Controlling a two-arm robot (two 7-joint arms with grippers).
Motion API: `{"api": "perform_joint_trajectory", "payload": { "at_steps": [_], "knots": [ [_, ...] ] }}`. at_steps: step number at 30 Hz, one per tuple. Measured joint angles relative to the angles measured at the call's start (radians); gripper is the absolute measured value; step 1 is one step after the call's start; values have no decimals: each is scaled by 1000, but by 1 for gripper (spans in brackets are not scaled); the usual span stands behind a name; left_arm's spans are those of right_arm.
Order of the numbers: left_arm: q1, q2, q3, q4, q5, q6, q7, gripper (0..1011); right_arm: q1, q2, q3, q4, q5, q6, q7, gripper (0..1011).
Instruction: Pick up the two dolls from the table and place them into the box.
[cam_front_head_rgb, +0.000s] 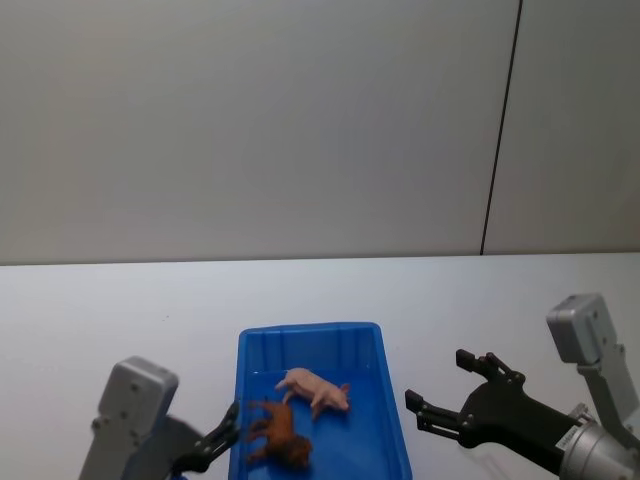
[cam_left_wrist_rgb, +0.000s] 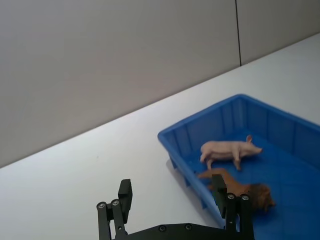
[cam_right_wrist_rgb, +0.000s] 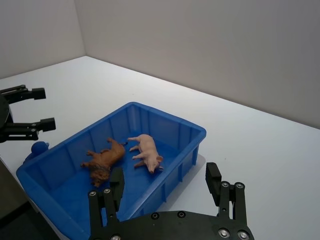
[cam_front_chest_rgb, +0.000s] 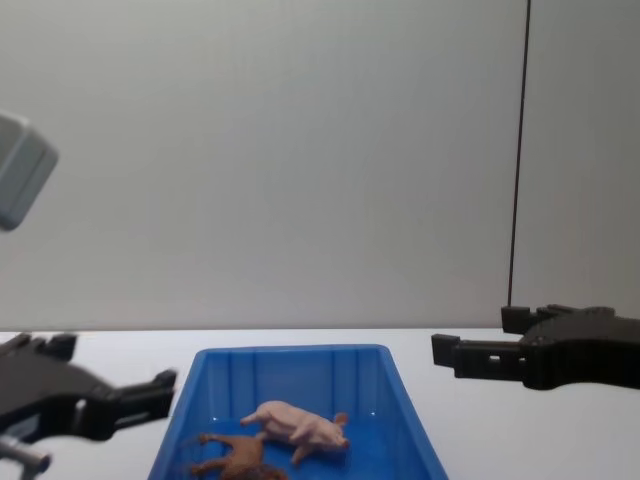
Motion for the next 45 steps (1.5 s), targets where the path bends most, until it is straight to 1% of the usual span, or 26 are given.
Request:
{"api": "perform_joint_trajectory", "payload": {
  "at_steps": [10,15,21,26,30,43,45],
  "knots": [
    [66,49,-16,-19,-40,15,41,1001,-1,1,1,-1,0,-1,0,1001],
    [90,63,-22,-19,-56,17,53,1001,-1,1,1,-1,0,-1,0,1001],
    [106,70,-26,-11,-66,17,51,1001,-2,2,1,-1,0,-2,0,1001],
    [113,71,-28,1,-73,16,30,1001,-2,2,1,-1,0,-2,0,1001],
    [115,69,-29,17,-79,18,0,1001,-2,2,1,-1,0,-2,0,1001],
    [107,45,-29,69,-88,32,-73,1001,-2,2,1,-1,0,-2,0,1001],
    [103,41,-29,78,-88,34,-81,955,-2,2,1,-1,0,-2,0,1001]
  ]
}}
